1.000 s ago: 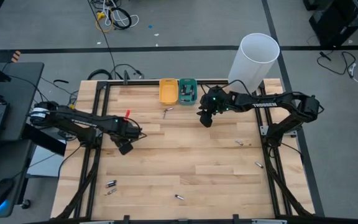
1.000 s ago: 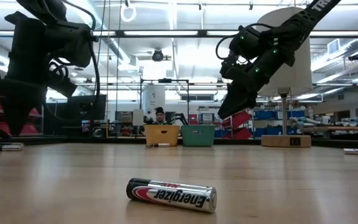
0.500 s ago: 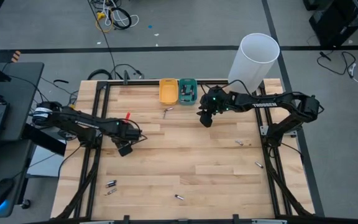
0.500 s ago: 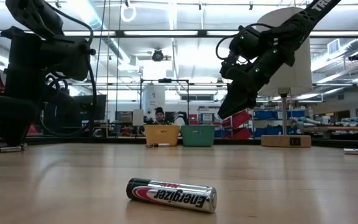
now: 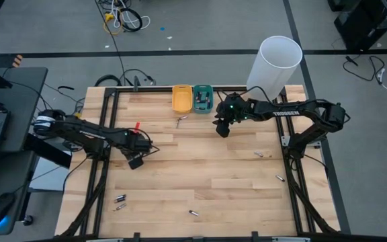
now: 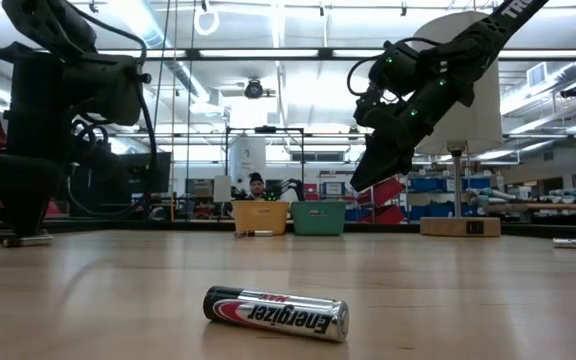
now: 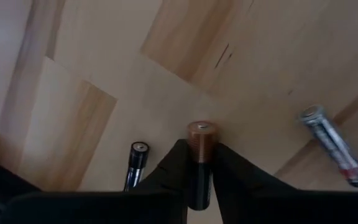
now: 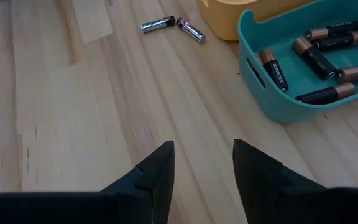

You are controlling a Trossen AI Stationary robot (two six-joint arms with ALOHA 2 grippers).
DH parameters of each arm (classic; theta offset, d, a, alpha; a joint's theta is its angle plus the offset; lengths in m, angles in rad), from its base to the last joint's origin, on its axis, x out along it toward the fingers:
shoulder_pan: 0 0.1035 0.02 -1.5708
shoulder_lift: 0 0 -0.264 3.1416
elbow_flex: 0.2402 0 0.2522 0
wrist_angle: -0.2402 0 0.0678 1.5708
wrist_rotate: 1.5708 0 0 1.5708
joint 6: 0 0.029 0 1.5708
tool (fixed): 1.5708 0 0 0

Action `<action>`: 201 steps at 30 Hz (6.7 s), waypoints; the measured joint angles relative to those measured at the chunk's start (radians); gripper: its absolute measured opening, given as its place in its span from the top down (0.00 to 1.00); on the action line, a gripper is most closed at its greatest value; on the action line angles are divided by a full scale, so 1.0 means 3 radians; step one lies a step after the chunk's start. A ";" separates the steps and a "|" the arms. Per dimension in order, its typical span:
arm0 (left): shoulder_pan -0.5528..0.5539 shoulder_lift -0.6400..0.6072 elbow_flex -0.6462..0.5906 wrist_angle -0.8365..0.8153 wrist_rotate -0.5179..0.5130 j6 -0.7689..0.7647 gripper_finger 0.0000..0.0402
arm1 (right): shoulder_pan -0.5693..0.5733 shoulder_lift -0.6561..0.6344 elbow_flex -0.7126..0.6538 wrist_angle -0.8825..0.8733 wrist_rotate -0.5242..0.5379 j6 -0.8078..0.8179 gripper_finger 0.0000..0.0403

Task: Sort batteries
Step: Put the black battery into the green bin

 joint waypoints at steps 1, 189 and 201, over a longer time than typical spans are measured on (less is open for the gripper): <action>-0.0001 0.0002 0.0013 -0.0002 -0.0018 -0.0001 0.86 | 0.0000 0.0000 0.0000 0.0000 0.0000 -0.0002 0.63; -0.2250 0.0619 0.0869 0.0225 0.0129 -0.1921 0.67 | 0.0234 0.0000 -0.0662 0.1192 0.0013 0.0225 0.67; -0.2320 0.0619 0.0616 0.0473 0.0226 -0.2233 0.54 | 0.0315 0.0000 -0.0662 0.0997 0.0138 0.0226 0.67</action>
